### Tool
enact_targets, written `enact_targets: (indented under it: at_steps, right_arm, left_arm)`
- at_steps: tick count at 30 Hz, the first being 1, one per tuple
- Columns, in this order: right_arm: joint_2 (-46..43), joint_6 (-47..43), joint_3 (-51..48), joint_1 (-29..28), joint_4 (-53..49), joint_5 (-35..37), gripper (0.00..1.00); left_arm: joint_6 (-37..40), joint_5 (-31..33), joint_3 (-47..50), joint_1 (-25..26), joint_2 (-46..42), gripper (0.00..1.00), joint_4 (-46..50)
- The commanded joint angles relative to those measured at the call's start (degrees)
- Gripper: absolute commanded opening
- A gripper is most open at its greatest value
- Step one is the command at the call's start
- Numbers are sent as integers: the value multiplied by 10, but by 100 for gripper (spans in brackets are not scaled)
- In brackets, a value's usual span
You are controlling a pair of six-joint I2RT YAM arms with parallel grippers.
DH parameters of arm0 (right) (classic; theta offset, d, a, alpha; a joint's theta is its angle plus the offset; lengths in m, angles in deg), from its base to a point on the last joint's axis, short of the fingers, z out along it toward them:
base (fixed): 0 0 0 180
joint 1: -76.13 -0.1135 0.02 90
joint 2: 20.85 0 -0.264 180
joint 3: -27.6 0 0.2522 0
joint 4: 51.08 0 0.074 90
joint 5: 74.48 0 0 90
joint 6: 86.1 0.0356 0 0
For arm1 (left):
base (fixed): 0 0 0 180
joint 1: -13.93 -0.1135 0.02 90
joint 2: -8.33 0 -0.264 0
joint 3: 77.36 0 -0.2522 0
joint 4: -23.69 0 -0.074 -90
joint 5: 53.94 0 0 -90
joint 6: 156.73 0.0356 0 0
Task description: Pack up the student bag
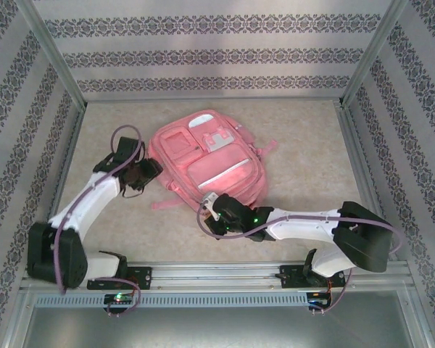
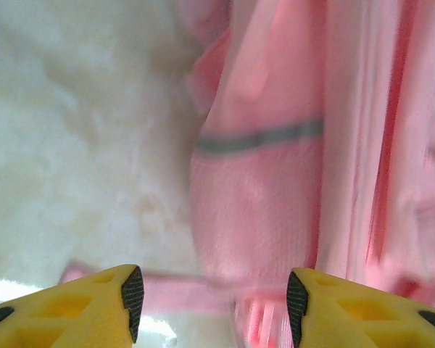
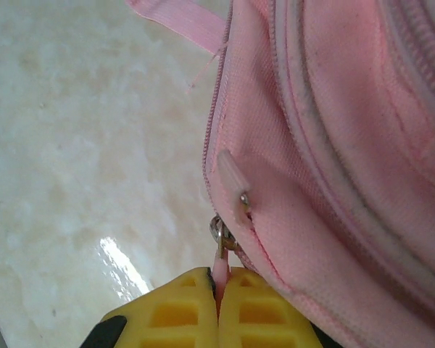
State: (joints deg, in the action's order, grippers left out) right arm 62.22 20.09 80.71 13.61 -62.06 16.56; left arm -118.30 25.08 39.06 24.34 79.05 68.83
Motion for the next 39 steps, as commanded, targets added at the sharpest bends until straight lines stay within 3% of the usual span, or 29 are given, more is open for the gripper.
enact_targets:
  at_steps: [1,6,10,18,32,35,39]
  right_arm:
    - [13,25,32,-8,32,-10,0]
    - [19,42,32,-10,38,-4,0]
    - [13,55,21,-10,41,3,0]
    - [-12,87,-14,-11,56,24,0]
    - [-14,104,-28,-10,78,14,0]
    - [-13,110,-30,-10,77,17,0]
    - [-16,123,-31,-9,48,23,0]
  left_arm:
    - [-98,-28,63,35,-73,55,-7]
    - [-166,-8,115,117,-110,54,-66]
    - [-181,5,126,153,-90,50,-98]
    - [-207,0,156,168,-64,36,-167]
    - [-217,-4,180,180,17,41,-286]
    - [-213,-5,178,180,41,35,-306]
    - [-207,6,174,180,61,19,-315]
